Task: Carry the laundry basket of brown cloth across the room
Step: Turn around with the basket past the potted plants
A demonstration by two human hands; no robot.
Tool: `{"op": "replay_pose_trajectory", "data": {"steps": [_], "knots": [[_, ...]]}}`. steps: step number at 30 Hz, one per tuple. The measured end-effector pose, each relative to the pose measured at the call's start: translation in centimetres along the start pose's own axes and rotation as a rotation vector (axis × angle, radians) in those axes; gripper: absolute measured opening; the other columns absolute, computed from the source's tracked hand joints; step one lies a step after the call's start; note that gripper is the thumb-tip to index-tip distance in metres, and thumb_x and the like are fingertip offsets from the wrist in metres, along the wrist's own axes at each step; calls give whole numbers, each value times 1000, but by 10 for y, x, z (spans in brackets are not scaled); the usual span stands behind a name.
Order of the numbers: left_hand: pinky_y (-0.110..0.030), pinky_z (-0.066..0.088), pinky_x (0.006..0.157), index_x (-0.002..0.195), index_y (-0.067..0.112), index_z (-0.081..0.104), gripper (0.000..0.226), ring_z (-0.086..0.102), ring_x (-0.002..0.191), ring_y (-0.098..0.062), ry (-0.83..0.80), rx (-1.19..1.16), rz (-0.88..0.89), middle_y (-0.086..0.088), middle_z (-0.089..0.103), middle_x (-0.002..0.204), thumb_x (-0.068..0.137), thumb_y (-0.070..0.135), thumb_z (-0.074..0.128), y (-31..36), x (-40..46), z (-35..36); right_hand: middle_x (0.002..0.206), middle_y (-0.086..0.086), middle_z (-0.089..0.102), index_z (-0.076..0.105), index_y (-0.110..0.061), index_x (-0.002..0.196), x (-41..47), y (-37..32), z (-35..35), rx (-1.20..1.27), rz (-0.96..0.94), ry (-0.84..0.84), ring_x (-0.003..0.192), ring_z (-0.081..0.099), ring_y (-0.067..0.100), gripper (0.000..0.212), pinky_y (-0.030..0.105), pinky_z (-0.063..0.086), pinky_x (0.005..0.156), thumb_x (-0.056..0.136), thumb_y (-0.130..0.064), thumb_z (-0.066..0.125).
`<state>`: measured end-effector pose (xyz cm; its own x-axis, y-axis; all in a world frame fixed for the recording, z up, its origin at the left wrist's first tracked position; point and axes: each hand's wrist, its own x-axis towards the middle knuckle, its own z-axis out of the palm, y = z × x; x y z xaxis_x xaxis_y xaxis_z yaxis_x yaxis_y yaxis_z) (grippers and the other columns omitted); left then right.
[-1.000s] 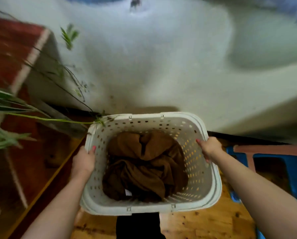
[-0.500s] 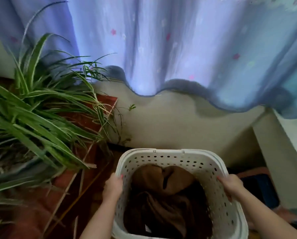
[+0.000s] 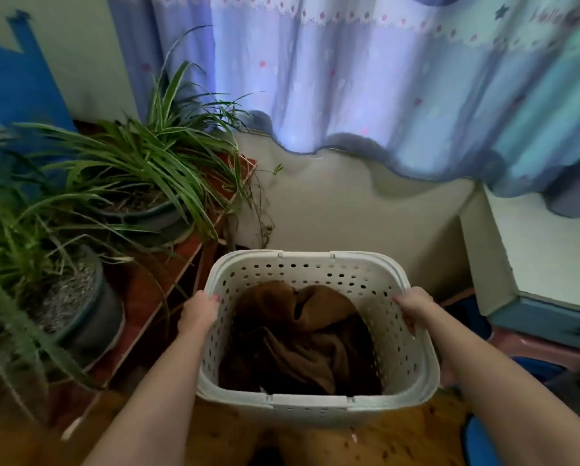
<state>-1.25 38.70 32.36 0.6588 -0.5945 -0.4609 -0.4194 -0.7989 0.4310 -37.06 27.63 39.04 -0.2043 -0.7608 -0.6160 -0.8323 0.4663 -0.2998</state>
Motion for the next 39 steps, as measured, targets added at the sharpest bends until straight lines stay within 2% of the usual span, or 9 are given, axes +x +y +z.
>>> {"op": "replay_pose_trajectory", "data": {"steps": [6, 11, 15, 20, 24, 27, 31, 36, 39], "knots": [[-41, 44, 82, 126, -1, 55, 48, 59, 112, -43, 105, -32, -83, -25, 62, 123, 97, 36, 44, -87, -89, -5, 47, 15, 57, 54, 6, 90, -68, 38, 32, -100, -106, -53, 43, 54, 27, 35, 31, 44, 46, 96, -27, 44], [-41, 46, 89, 126, -3, 56, 47, 60, 112, -42, 164, -59, -155, -25, 62, 125, 99, 33, 44, -157, -171, -25, 59, 16, 54, 53, 7, 76, -127, 41, 52, -150, -218, -122, 58, 53, 28, 38, 45, 51, 90, 97, -24, 46], [-34, 52, 61, 120, 0, 59, 40, 65, 70, -29, 227, -139, -273, -19, 65, 100, 99, 32, 46, -214, -225, -52, 59, 14, 55, 54, 5, 65, -178, 16, 75, -325, -320, -168, 61, 55, 26, 48, 43, 46, 100, 99, -26, 41], [-26, 34, 46, 110, -3, 60, 38, 51, 53, -20, 313, -176, -393, -17, 60, 88, 98, 31, 48, -296, -274, -100, 68, 17, 59, 62, 13, 109, -245, -22, 128, -463, -475, -232, 83, 64, 32, 38, 46, 45, 103, 98, -16, 39], [-26, 33, 46, 107, -4, 61, 39, 51, 52, -20, 368, -209, -503, -14, 57, 73, 99, 31, 46, -365, -301, -136, 64, 17, 57, 52, 14, 122, -294, -59, 186, -516, -593, -299, 55, 54, 24, 40, 43, 48, 95, 99, -16, 39], [-26, 32, 46, 105, -4, 61, 40, 52, 53, -21, 396, -250, -597, -12, 54, 65, 98, 33, 46, -423, -318, -160, 72, 19, 60, 52, 13, 119, -333, -95, 235, -555, -693, -333, 59, 57, 25, 37, 41, 53, 80, 99, -16, 41], [-28, 38, 49, 109, -4, 62, 42, 55, 56, -23, 442, -313, -706, -17, 61, 78, 98, 34, 48, -505, -331, -196, 60, 18, 54, 51, 12, 109, -392, -148, 307, -635, -805, -352, 48, 50, 24, 31, 35, 47, 59, 99, -14, 39], [-34, 41, 74, 115, -10, 61, 51, 65, 82, -37, 480, -318, -797, -26, 64, 94, 99, 35, 44, -593, -334, -253, 58, 19, 53, 53, 16, 119, -458, -195, 396, -638, -903, -359, 44, 51, 25, 33, 35, 45, 50, 96, -6, 42], [-36, 42, 70, 115, -10, 60, 51, 59, 65, -32, 507, -286, -830, -25, 63, 91, 99, 35, 43, -631, -332, -282, 58, 19, 54, 52, 15, 110, -484, -214, 438, -631, -950, -392, 45, 51, 26, 29, 33, 45, 50, 98, -8, 40]]}}
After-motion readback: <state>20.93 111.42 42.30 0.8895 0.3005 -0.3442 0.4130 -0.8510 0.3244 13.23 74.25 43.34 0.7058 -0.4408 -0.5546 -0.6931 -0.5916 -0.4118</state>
